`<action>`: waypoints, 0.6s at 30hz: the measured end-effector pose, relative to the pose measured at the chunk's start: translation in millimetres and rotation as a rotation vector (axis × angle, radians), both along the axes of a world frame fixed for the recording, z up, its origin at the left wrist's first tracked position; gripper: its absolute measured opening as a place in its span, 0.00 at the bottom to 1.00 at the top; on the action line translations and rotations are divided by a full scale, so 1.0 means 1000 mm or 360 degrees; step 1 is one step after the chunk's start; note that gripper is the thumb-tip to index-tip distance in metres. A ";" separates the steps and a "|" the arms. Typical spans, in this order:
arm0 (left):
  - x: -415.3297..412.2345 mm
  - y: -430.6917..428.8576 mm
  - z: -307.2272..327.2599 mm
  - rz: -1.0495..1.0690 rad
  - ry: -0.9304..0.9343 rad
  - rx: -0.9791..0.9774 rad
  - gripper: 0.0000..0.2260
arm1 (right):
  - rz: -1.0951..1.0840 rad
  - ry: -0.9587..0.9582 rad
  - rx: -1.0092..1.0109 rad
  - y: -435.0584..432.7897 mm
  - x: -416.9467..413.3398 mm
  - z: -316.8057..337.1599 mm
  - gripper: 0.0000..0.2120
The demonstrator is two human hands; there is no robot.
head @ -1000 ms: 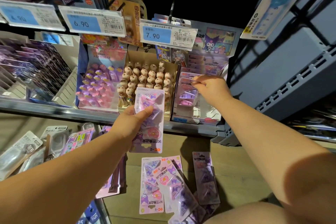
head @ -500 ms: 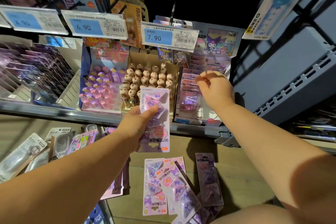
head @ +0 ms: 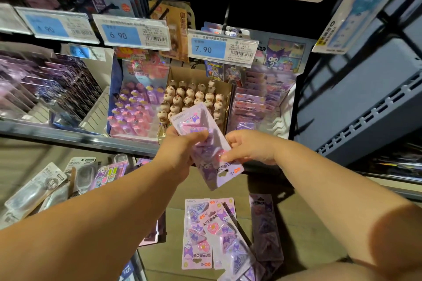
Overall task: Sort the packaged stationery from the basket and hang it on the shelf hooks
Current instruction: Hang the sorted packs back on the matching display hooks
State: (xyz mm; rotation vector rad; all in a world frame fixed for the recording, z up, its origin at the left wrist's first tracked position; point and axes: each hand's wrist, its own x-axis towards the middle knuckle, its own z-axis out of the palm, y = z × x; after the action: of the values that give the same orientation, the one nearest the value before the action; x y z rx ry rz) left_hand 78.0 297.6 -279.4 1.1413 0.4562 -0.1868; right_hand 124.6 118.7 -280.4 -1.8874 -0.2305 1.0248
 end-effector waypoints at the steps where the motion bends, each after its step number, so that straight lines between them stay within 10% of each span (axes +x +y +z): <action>1: 0.000 0.003 0.002 0.0018 0.0023 0.0009 0.25 | -0.0023 -0.0017 0.0007 -0.003 0.002 0.002 0.14; 6: 0.005 0.014 0.000 0.0150 0.0099 0.0031 0.02 | -0.0343 -0.0223 0.0103 -0.022 0.013 0.013 0.07; 11: 0.004 0.008 -0.004 0.0034 0.0096 0.0124 0.09 | -0.1131 -0.0305 0.0550 -0.032 0.028 0.020 0.07; 18: 0.007 -0.001 -0.002 -0.0266 0.0041 0.0552 0.05 | -0.1127 -0.0443 0.0572 -0.041 0.034 0.032 0.05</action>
State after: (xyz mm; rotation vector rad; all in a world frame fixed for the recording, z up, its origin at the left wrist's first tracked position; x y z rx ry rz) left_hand 85.2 296.4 -281.6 1.5205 0.4256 -0.2755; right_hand 158.5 77.9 -248.8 -1.5843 0.0947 0.2218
